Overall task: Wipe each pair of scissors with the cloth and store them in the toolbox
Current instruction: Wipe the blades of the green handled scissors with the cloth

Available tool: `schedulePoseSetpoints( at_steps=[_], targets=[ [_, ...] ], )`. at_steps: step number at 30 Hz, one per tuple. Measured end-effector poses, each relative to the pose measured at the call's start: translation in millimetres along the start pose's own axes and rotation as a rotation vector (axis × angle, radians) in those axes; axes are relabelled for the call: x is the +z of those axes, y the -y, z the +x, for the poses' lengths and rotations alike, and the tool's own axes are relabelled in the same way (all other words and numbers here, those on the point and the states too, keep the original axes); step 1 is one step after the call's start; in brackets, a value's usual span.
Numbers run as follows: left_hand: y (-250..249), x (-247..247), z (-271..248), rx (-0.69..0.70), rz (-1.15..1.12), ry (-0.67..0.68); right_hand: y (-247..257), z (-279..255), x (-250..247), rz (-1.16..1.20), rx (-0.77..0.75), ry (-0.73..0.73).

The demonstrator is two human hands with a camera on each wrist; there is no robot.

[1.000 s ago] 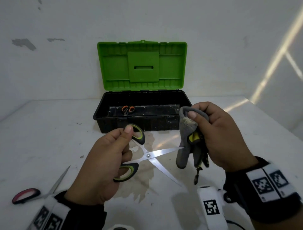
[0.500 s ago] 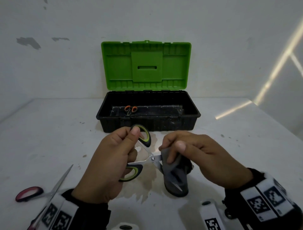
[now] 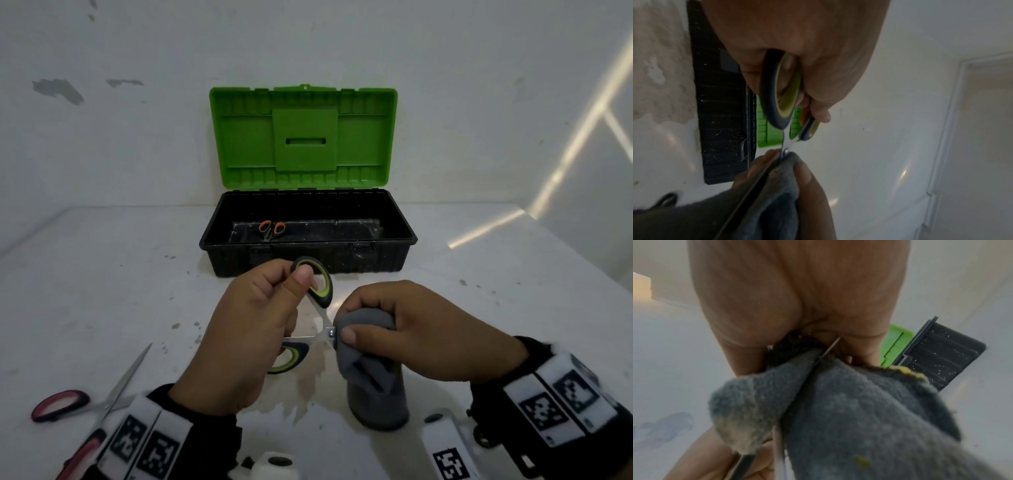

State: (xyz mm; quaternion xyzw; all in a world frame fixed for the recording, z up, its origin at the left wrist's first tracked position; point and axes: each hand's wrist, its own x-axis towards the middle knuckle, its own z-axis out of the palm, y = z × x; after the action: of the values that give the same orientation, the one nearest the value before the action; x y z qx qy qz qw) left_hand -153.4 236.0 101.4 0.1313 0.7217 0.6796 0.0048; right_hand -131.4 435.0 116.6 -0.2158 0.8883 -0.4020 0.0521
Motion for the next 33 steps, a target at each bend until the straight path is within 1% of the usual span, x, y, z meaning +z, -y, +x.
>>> schedulePoseSetpoints(
  at_steps=[4,11,14,21,23,25,26,28,30,31,33],
  targets=[
    [1,2,0,0.027,0.091,0.033,1,1,-1,-0.106,-0.023,0.074],
    [-2,1,1,0.025,0.081,0.078,-1,-1,-7,-0.133,-0.05,0.141],
    [-3,-1,1,0.032,0.085,0.073,-4,-7,-12,-0.124,-0.033,0.146],
    [-3,-8,3,-0.001,0.011,0.062,-15,-24,-26,-0.089,0.026,0.142],
    [-4,-11,5,-0.036,-0.055,0.018,-21,-29,-33,-0.074,0.045,0.105],
    [-4,-19,8,-0.08,-0.17,-0.071,-27,-35,-42,-0.048,0.069,0.014],
    [-4,-24,10,-0.095,-0.24,-0.124,-31,-37,-44,-0.009,0.077,-0.062],
    [-4,-30,11,-0.102,-0.353,-0.213,-36,-38,-43,0.142,0.074,-0.238],
    [-4,-28,10,-0.092,-0.422,-0.262,-38,-34,-34,0.284,0.09,-0.377],
    [-3,-25,9,-0.087,-0.451,-0.276,-39,-30,-26,0.341,0.094,-0.411],
    [-1,-16,5,-0.091,-0.488,-0.299,-37,-21,-11,0.435,0.081,-0.415]
  ],
)
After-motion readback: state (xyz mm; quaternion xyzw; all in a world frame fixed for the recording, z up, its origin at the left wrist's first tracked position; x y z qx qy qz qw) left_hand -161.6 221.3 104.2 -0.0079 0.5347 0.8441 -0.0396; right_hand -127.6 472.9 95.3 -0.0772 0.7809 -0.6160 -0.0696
